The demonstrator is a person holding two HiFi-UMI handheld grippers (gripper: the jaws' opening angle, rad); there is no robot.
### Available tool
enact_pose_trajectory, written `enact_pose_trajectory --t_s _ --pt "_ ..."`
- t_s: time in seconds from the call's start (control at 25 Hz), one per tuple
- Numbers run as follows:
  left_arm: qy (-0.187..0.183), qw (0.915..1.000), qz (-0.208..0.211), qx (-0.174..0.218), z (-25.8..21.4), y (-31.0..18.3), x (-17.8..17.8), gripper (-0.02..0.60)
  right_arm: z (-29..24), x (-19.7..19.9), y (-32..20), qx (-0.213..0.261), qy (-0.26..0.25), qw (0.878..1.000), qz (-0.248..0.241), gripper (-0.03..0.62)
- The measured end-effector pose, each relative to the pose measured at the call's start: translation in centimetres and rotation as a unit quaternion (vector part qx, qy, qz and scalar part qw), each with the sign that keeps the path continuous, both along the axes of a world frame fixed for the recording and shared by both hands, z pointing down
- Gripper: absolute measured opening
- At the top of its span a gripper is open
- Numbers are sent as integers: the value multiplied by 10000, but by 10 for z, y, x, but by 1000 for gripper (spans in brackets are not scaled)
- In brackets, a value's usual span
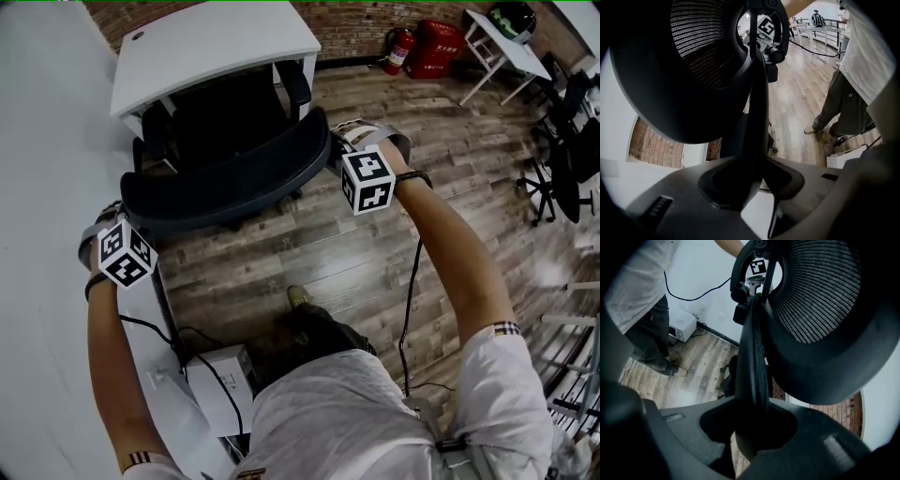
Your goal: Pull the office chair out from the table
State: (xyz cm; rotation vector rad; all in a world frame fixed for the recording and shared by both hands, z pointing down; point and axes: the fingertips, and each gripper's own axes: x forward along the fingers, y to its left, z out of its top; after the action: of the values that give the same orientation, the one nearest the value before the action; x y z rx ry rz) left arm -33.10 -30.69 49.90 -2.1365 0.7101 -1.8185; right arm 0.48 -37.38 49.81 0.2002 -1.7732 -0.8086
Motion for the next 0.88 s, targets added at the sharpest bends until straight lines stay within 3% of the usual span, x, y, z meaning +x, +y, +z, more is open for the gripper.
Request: enact_pose_trajectory --t_s 0.28,0.88 --pt "40 9997 186 134 -8 50 10 138 -5 11 56 63 -36 9999 138 86" --pt "42 10000 13 75 -7 159 46 138 -6 45 156 84 5 10000 16 84"
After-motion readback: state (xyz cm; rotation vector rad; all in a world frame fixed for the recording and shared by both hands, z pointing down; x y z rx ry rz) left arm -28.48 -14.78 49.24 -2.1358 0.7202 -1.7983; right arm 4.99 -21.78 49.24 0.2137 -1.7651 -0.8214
